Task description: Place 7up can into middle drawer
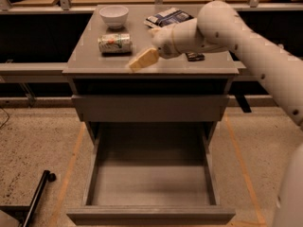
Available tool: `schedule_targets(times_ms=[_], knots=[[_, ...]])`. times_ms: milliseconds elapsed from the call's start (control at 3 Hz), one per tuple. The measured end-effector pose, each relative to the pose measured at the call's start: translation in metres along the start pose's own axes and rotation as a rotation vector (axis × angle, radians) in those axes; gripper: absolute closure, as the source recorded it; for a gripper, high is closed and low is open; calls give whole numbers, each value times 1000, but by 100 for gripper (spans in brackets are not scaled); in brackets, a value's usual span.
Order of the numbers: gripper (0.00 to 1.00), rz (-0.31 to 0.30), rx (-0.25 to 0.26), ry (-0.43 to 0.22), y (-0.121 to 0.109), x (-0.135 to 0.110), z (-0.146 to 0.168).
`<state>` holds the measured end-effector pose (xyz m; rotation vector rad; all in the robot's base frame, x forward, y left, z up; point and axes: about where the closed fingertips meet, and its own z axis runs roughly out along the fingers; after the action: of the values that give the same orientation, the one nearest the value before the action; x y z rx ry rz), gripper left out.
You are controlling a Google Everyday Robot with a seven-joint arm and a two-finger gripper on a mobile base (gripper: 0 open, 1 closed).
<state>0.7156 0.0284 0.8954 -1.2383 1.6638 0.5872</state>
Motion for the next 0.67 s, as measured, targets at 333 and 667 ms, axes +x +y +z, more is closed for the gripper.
schedule_targets(times_ms=[333, 667], knots=[[0, 0, -24, -71, -10, -18, 31], [0, 0, -21, -78, -13, -20, 33]])
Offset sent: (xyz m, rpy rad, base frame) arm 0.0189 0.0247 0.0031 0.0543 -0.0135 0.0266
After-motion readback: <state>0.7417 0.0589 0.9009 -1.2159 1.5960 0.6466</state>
